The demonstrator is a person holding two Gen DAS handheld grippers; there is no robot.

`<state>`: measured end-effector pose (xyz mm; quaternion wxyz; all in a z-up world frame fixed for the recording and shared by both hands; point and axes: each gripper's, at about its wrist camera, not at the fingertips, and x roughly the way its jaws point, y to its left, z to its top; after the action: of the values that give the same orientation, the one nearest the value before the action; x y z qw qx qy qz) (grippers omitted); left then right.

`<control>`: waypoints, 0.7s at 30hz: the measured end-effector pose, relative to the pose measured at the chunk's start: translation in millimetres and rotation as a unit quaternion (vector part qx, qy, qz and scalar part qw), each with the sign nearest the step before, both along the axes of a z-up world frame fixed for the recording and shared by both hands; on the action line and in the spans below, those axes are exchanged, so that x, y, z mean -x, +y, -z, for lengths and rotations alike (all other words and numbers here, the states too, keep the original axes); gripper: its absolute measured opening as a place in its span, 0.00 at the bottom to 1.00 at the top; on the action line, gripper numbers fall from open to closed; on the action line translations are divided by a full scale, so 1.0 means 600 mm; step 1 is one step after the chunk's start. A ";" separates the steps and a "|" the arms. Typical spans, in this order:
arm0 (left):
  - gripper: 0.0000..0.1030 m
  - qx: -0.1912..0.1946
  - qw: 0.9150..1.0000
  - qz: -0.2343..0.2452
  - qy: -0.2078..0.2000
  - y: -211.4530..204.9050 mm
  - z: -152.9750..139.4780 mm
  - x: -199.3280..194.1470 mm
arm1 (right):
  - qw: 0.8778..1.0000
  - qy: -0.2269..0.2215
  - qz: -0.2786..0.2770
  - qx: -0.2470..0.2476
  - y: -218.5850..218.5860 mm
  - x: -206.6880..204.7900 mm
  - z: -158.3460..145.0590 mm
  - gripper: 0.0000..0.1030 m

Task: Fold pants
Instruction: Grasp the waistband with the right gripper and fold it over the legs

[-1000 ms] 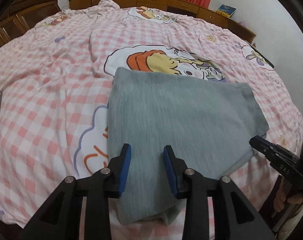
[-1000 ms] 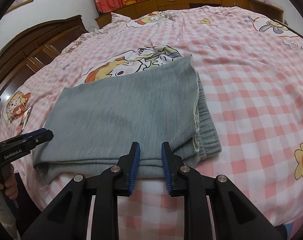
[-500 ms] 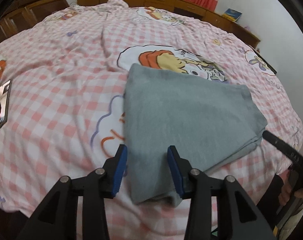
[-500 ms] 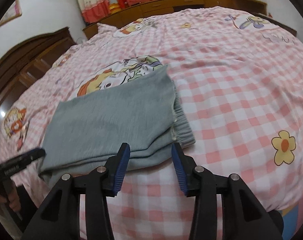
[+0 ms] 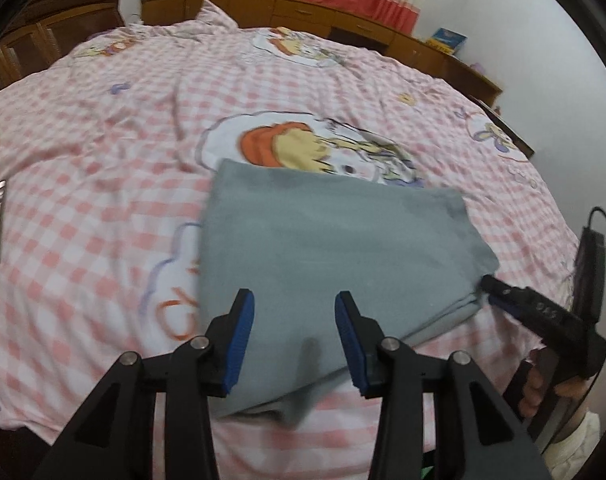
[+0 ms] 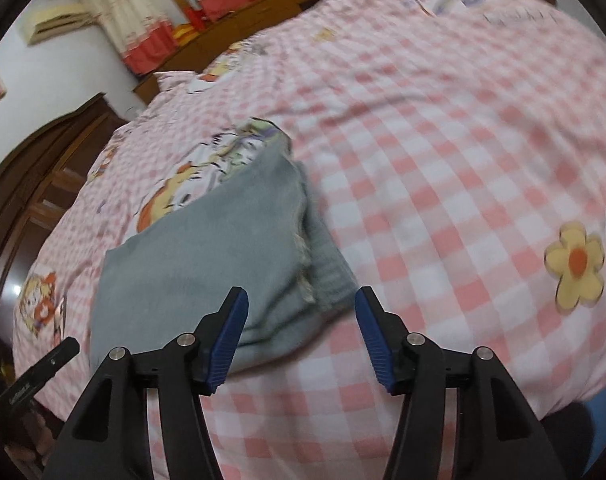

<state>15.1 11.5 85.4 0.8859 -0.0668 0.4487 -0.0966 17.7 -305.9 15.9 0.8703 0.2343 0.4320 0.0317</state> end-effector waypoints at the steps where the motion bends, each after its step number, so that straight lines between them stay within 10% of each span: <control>1: 0.43 0.001 1.000 0.007 0.001 -0.011 0.002 -0.003 | 1.000 0.004 0.004 -0.015 -0.004 0.000 0.007 0.55; 8: 0.43 -0.022 0.999 0.034 0.027 -0.098 0.044 -0.030 | 0.995 -0.001 0.000 -0.095 -0.005 -0.006 0.026 0.55; 14: 0.44 -0.058 0.997 0.027 0.030 -0.116 0.072 -0.027 | 0.997 -0.016 -0.009 -0.069 0.020 -0.019 0.038 0.53; 21: 0.44 -0.081 0.996 0.026 0.020 -0.125 0.077 -0.020 | 0.997 -0.032 -0.008 -0.073 0.020 -0.026 0.033 0.24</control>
<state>27.0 -63.4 39.4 0.8764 0.0149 0.4744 -0.0814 33.6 -294.2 -3.9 0.8643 0.2920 0.4021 0.0779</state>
